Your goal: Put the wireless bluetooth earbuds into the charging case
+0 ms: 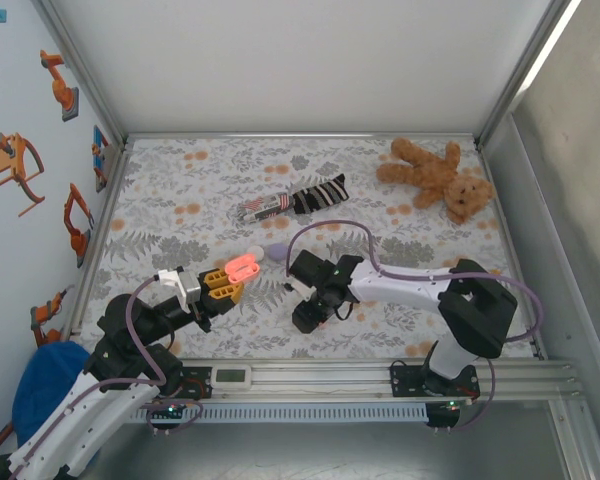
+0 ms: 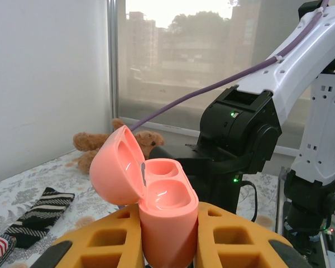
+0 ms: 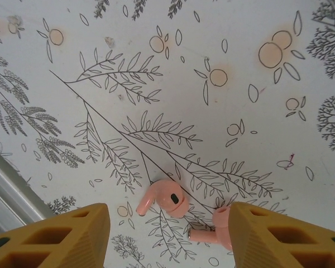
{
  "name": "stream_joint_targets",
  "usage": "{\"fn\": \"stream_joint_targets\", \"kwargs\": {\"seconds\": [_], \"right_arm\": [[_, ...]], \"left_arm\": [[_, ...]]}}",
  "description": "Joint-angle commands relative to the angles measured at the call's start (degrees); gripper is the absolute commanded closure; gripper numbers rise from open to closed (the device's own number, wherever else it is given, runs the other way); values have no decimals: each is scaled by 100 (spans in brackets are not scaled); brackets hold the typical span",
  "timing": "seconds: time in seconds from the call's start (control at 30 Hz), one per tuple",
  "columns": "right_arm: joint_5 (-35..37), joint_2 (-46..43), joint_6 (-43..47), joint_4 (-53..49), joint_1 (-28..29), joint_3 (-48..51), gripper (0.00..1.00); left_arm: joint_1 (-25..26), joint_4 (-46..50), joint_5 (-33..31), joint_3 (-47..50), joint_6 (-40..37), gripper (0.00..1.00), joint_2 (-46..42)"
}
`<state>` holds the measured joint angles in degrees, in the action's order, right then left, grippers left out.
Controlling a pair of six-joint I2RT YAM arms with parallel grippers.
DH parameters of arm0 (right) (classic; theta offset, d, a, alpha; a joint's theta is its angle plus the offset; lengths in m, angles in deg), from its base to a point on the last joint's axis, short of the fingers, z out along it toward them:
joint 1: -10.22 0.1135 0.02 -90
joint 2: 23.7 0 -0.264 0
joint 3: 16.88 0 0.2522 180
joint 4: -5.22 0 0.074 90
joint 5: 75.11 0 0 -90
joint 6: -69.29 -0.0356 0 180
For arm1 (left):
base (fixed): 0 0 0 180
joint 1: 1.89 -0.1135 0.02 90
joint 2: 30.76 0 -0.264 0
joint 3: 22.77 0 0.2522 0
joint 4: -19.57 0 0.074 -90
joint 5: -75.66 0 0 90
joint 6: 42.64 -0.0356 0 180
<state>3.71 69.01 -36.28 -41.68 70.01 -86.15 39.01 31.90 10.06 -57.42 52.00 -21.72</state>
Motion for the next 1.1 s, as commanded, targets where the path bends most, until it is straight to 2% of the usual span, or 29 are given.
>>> {"fn": "stream_joint_targets", "kwargs": {"seconds": [0.0, 0.23, 0.3, 0.5, 0.57, 0.83, 0.9, 1.07], "right_arm": [[-197, 152, 135, 75, -12, -110, 45], [-295, 379, 174, 113, -42, -159, 50], [-321, 420, 187, 98, -62, -164, 54], [-374, 487, 186, 98, -82, -149, 57], [-385, 519, 189, 96, -84, -145, 64], [-420, 641, 184, 90, -89, -143, 67], [-429, 678, 178, 94, -82, -149, 71], [-463, 744, 172, 94, -87, -136, 73]], "left_arm": [[6, -3, -45, -145, 29, 100, 13], [9, -15, -41, -153, 10, 100, 63], [12, -16, -41, -155, 10, 100, 68], [9, -30, -41, -157, 10, 100, 81], [12, -33, -41, -154, 11, 100, 89], [6, -46, -34, -157, 11, 100, 126], [7, -47, -27, -153, 15, 100, 125], [13, -27, -41, -162, 15, 100, 113]]}}
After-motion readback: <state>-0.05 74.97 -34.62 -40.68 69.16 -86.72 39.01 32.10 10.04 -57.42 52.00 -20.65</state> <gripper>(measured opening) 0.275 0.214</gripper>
